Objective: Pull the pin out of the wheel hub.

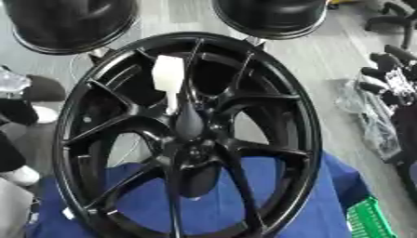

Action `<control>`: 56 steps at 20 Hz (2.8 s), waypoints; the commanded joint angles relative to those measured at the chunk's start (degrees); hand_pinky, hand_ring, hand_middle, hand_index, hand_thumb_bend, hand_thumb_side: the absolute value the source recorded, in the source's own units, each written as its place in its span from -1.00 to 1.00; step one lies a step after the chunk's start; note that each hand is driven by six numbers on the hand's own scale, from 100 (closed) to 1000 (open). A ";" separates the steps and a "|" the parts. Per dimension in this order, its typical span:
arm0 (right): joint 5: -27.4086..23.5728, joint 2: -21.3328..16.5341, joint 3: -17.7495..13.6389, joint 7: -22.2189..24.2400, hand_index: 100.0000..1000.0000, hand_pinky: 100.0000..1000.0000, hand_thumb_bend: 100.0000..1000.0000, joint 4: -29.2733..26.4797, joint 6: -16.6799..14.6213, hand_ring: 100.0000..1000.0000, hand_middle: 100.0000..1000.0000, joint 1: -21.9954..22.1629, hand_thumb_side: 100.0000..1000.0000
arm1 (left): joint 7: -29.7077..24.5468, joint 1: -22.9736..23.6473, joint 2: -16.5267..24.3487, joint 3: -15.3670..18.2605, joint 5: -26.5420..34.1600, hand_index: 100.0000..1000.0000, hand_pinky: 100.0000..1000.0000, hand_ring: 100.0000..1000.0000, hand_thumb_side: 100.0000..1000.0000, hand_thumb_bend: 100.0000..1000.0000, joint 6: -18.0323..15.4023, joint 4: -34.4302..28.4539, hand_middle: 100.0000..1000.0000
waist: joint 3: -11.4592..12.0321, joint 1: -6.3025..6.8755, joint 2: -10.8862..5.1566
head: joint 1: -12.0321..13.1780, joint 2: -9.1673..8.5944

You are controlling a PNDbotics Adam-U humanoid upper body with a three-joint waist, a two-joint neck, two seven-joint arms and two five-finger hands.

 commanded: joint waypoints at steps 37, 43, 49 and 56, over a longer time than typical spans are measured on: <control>-0.05 -1.25 -0.14 -0.28 0.83 0.57 -0.66 0.35 0.36 0.66 0.65 0.23 0.03 | -11.98 -20.56 -20.58 -11.35 -2.11 0.70 1.00 0.81 0.03 0.23 -6.96 31.30 0.56 | -0.59 0.15 -2.83 | 0.63 0.45; -0.02 -1.24 0.02 -0.28 0.83 0.57 -0.66 0.40 0.47 0.66 0.65 0.14 0.02 | -11.98 -20.93 -20.62 -12.42 0.85 0.70 1.00 0.82 0.03 0.21 -6.62 29.42 0.57 | -0.72 0.25 -2.93 | 0.62 0.38; -0.01 -1.24 0.16 -0.22 0.83 0.57 -0.66 0.41 0.51 0.66 0.65 0.10 0.02 | -11.98 -20.77 -19.73 -14.66 -1.41 0.70 0.97 0.83 -0.04 0.28 -7.56 24.67 0.60 | -0.81 0.33 -2.92 | 0.28 -0.12; -0.02 -1.26 0.17 -0.24 0.82 0.57 -0.66 0.43 0.53 0.65 0.65 0.05 0.02 | -11.98 -20.63 -19.21 -15.83 -5.27 0.71 0.95 0.84 -0.22 0.34 -8.37 21.88 0.64 | -0.86 0.34 -2.93 | 0.54 -0.54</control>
